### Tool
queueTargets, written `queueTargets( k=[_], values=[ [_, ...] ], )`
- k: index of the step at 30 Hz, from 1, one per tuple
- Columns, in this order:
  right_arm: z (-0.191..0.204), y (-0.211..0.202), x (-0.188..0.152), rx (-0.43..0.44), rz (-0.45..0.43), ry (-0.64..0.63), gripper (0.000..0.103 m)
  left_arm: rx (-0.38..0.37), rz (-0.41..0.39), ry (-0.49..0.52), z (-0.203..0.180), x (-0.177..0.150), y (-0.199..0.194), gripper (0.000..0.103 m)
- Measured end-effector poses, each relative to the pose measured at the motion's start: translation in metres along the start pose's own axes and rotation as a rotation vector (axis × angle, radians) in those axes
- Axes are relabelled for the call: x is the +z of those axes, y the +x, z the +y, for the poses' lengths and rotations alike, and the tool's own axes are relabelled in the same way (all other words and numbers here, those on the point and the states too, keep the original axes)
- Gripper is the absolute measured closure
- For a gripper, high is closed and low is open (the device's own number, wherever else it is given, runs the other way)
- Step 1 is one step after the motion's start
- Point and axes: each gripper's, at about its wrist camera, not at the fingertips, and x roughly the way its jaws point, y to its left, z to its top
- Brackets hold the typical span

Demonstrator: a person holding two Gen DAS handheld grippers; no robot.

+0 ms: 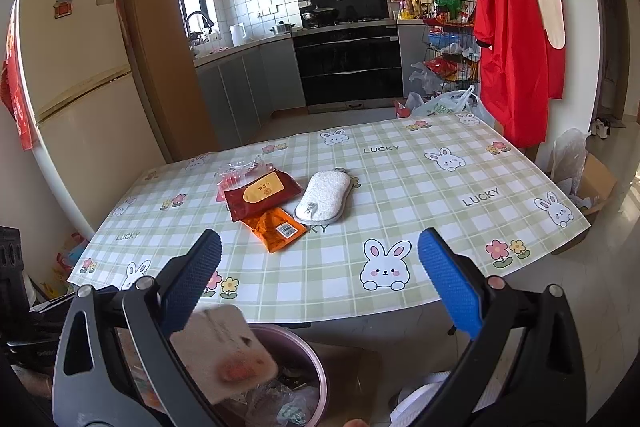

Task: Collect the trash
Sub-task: 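Drop the plastic fork and Brown hook blister pack into the brown bin with both grippers, then move the left gripper toward the red packet while the right gripper approaches the white sponge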

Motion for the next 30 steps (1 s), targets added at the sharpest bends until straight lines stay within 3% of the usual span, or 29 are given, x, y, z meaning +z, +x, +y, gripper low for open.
queueTargets(
  k=[3, 7, 10, 17, 30],
  values=[
    [-0.001, -0.001, 0.0, -0.005, -0.006, -0.002, 0.006, 0.008, 0.008, -0.024, 0.004, -0.001, 0.001, 0.024],
    [-0.001, -0.002, 0.001, -0.01, -0.007, 0.0, 0.006, 0.058, -0.053, -0.022, 0.008, 0.006, -0.014, 0.011],
    [-0.002, -0.001, 0.001, -0.009, -0.007, -0.001, 0.006, 0.115, -0.101, -0.016, 0.011, 0.012, -0.025, 0.007],
    [0.0, 0.0, 0.0, -0.013, -0.001, -0.009, 0.006, 0.187, -0.131, -0.046, 0.026, 0.015, -0.034, 0.006],
    [-0.003, 0.019, -0.009, -0.019, 0.057, -0.016, 0.006, 0.219, -0.103, -0.084, 0.042, 0.01, -0.025, 0.006]
  ],
)
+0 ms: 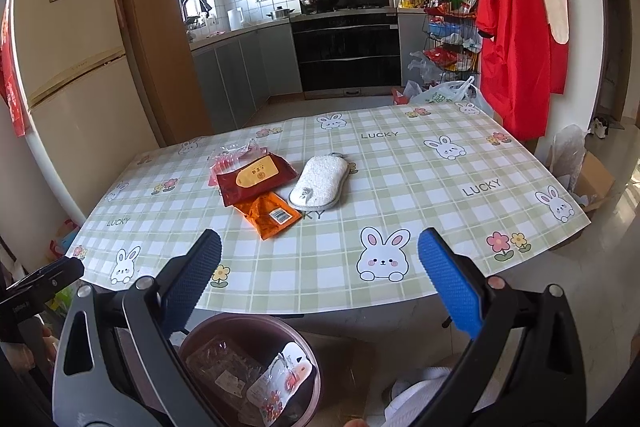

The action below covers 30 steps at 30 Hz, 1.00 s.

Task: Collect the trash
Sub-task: 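Move the left gripper toward the red packet while the right gripper approaches the white sponge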

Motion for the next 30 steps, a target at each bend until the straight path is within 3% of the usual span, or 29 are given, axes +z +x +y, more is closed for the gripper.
queueTargets(
  k=[15, 23, 30],
  values=[
    [-0.009, 0.079, -0.005, 0.026, 0.145, 0.013, 0.006, 0.032, 0.075, -0.013, 0.023, 0.002, 0.056, 0.006],
    [-0.009, 0.154, 0.011, 0.027, 0.231, -0.047, 0.006, -0.044, 0.104, -0.024, 0.029, 0.039, 0.117, 0.006],
    [-0.011, 0.244, 0.039, 0.044, 0.291, -0.045, 0.006, -0.058, 0.127, -0.004, 0.034, 0.081, 0.183, 0.006]
  ],
)
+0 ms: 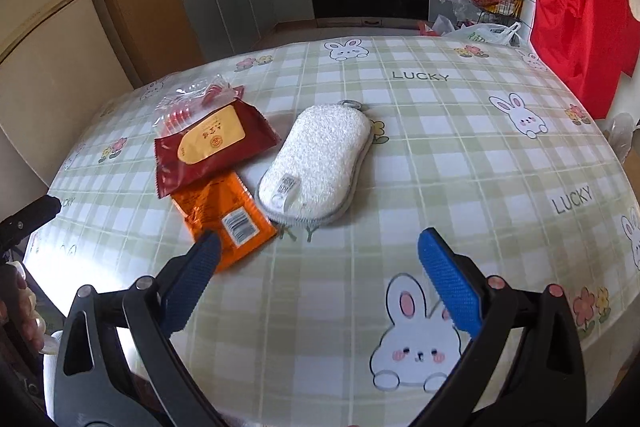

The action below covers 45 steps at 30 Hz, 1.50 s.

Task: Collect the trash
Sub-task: 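Move the left gripper toward the red packet while the right gripper approaches the white sponge, then grasp the red packet with the left gripper while the right gripper grasps the white sponge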

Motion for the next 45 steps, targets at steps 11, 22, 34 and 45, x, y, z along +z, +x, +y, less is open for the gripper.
queueTargets(
  k=[11, 22, 34, 45],
  values=[
    [0.008, 0.115, 0.064, -0.037, 0.146, 0.016, 0.006, -0.061, 0.073, -0.047, 0.017, 0.032, 0.072, 0.013],
    [0.001, 0.141, 0.065, -0.109, 0.173, 0.064, 0.005, -0.102, 0.142, -0.112, 0.025, 0.043, 0.131, 0.022],
    [0.012, 0.143, 0.061, -0.103, 0.165, -0.023, 0.005, -0.148, 0.196, -0.137, 0.012, 0.053, 0.168, 0.028],
    [0.02, 0.145, 0.061, -0.124, 0.163, -0.049, 0.005, -0.081, 0.178, -0.111, 0.009, 0.047, 0.16, 0.098]
  ],
)
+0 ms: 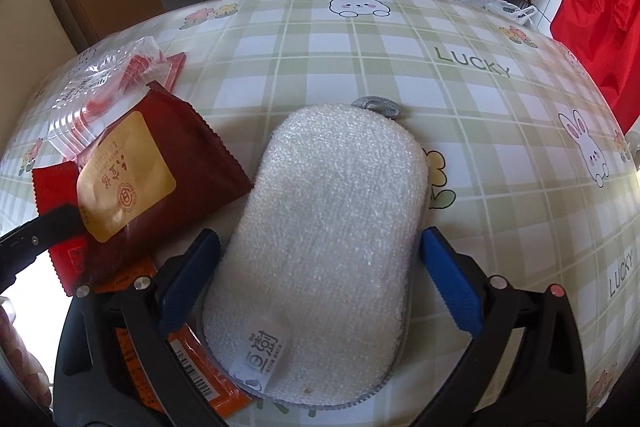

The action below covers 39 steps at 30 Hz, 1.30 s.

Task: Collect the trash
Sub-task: 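Grasp the red packet with the left gripper while the right gripper grasps the white sponge, then carry the red packet and white sponge over the brown bin and open both grippers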

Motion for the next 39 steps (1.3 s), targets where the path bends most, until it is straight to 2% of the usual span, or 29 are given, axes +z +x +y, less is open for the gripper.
queueTargets(
  k=[2, 8, 11, 20, 29, 39],
  values=[
    [0.0, -0.001, -0.001, 0.001, -0.005, -0.011, 0.006, -0.013, -0.028, 0.021, -0.003, -0.002, -0.009, 0.101],
    [-0.009, -0.015, -0.014, 0.033, -0.037, 0.025, 0.01, -0.063, -0.155, 0.149, -0.033, -0.007, -0.056, 0.101],
    [-0.014, -0.03, -0.023, 0.052, -0.064, 0.044, 0.01, -0.079, -0.213, 0.165, -0.043, -0.01, -0.082, 0.101],
    [-0.017, -0.117, -0.064, 0.096, -0.238, 0.053, 0.01, -0.074, -0.354, 0.171, -0.064, -0.031, -0.163, 0.101],
    [-0.007, -0.199, -0.122, 0.167, -0.329, -0.001, 0.01, -0.017, -0.4, 0.137, -0.051, -0.078, -0.237, 0.101],
    [0.024, -0.262, -0.172, 0.265, -0.341, -0.067, 0.01, 0.012, -0.422, 0.107, -0.04, -0.133, -0.302, 0.101]
  ],
)
